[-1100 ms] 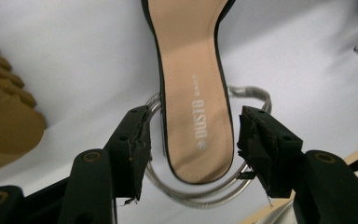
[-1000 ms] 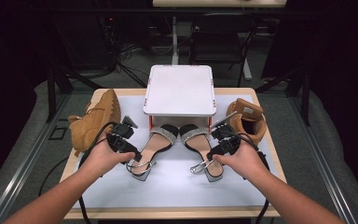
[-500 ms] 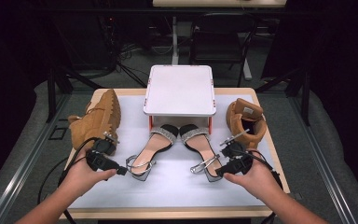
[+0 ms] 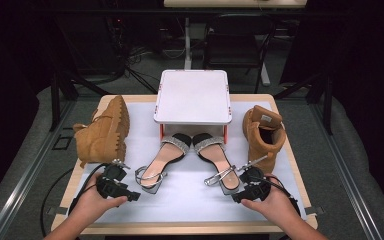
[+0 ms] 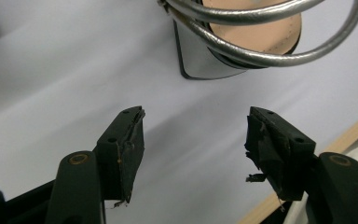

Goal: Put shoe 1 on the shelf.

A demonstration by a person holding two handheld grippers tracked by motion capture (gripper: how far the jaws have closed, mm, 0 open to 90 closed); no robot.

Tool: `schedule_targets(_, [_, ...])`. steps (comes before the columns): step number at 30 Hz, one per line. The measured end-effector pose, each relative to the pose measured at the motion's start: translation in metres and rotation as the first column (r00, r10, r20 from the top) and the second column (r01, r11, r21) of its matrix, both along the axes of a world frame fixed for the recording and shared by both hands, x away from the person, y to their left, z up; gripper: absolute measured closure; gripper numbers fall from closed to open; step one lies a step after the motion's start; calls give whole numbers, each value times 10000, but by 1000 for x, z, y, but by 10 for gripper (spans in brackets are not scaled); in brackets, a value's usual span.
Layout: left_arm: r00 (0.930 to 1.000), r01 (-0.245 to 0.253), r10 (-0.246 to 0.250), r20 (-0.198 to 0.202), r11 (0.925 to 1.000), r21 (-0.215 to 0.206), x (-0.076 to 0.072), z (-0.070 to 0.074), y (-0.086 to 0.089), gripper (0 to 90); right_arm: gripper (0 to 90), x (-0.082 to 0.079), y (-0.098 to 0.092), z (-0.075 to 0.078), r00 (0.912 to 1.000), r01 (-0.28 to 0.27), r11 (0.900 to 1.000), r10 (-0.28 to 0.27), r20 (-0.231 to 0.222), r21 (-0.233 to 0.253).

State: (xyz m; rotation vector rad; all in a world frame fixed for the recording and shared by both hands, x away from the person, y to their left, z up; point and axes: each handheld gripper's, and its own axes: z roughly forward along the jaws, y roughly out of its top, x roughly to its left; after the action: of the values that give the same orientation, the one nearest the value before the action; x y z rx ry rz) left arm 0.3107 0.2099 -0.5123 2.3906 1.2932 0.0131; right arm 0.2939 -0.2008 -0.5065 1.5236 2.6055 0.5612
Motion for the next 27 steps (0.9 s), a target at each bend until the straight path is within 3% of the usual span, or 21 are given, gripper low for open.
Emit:
schedule_targets(10, [9973,554,-565,472,9982,244,8,-8,-28,350,397,6,11,-15,9998,-127,9999,127,163,37])
schedule_targets(15, [9972,499,-494,560,9987,-84,12,-10,-36,356,403,8,15,-17,9985,71,9996,-86,542,278])
schedule_targets(17, [9968,539,-532,603,9985,-98,12,-10,-38,350,403,9,14,-17,9986,78,9998,-87,513,168])
schedule_targets(21, [9943,520,-558,908,9977,436,15,-11,-44,380,415,10,17,-17,9971,379,9987,-400,645,331])
schedule_targets(27, [9967,429,-468,670,9974,580,15,-9,-53,391,420,9,27,-15,9981,521,9983,-530,307,276])
